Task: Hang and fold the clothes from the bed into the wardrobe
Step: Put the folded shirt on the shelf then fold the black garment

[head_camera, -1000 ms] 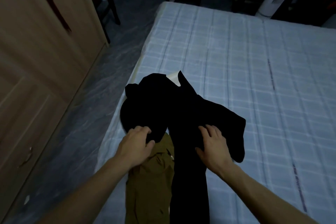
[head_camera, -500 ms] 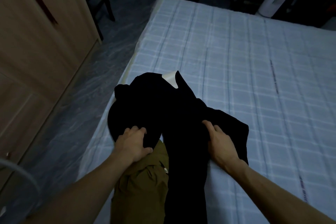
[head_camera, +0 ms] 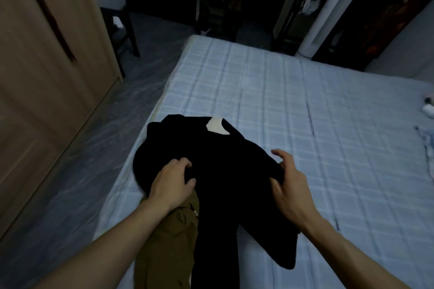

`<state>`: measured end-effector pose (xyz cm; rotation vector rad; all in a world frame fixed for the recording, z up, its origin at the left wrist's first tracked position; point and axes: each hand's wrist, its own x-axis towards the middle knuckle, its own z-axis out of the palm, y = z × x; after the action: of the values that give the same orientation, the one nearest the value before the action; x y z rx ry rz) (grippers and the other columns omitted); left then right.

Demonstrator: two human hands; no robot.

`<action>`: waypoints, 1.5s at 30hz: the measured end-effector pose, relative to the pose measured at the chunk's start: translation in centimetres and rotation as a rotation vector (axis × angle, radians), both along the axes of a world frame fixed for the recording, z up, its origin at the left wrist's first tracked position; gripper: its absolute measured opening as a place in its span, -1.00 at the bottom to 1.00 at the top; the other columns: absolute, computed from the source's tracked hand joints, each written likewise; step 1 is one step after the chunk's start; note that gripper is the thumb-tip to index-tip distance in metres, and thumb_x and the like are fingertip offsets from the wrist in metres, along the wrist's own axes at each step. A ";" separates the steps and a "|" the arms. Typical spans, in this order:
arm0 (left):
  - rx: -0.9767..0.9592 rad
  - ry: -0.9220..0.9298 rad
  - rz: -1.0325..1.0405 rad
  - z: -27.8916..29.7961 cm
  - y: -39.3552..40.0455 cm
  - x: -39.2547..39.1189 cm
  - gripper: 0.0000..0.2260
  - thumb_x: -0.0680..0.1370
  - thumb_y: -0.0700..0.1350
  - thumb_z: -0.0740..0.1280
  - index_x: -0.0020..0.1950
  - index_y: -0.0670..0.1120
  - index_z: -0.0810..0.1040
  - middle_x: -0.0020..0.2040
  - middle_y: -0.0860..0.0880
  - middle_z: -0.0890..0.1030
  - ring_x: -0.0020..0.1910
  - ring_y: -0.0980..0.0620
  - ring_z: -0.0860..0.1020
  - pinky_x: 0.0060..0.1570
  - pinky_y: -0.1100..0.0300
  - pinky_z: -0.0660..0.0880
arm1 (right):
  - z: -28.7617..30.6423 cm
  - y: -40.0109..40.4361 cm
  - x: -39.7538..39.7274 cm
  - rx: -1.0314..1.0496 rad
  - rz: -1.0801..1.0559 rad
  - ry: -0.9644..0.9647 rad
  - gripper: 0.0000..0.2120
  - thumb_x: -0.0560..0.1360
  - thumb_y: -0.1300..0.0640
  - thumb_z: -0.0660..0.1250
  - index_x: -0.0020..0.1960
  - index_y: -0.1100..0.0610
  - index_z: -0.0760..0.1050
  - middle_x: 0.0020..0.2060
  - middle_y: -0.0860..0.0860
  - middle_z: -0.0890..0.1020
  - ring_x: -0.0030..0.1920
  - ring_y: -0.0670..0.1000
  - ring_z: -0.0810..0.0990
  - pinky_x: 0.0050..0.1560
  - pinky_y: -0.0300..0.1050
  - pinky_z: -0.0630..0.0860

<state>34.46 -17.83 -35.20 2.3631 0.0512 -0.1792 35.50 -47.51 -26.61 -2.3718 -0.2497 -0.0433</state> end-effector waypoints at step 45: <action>0.228 -0.266 -0.573 31.7 -49.8 -37.2 -0.75 0.46 -0.18 0.47 0.13 -0.10 0.62 0.09 -0.04 0.65 -0.05 -0.02 0.63 0.02 0.21 0.52 | 18.6 -49.0 -48.1 0.005 -0.547 -0.122 -0.70 0.34 0.26 0.52 0.05 0.07 0.62 -0.10 -0.02 0.65 -0.05 -0.02 0.59 0.04 -0.15 0.46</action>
<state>-2.77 -67.60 -3.49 2.5495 -0.7746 -0.1351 -12.57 -96.54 -8.01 -2.3673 0.3473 -0.4458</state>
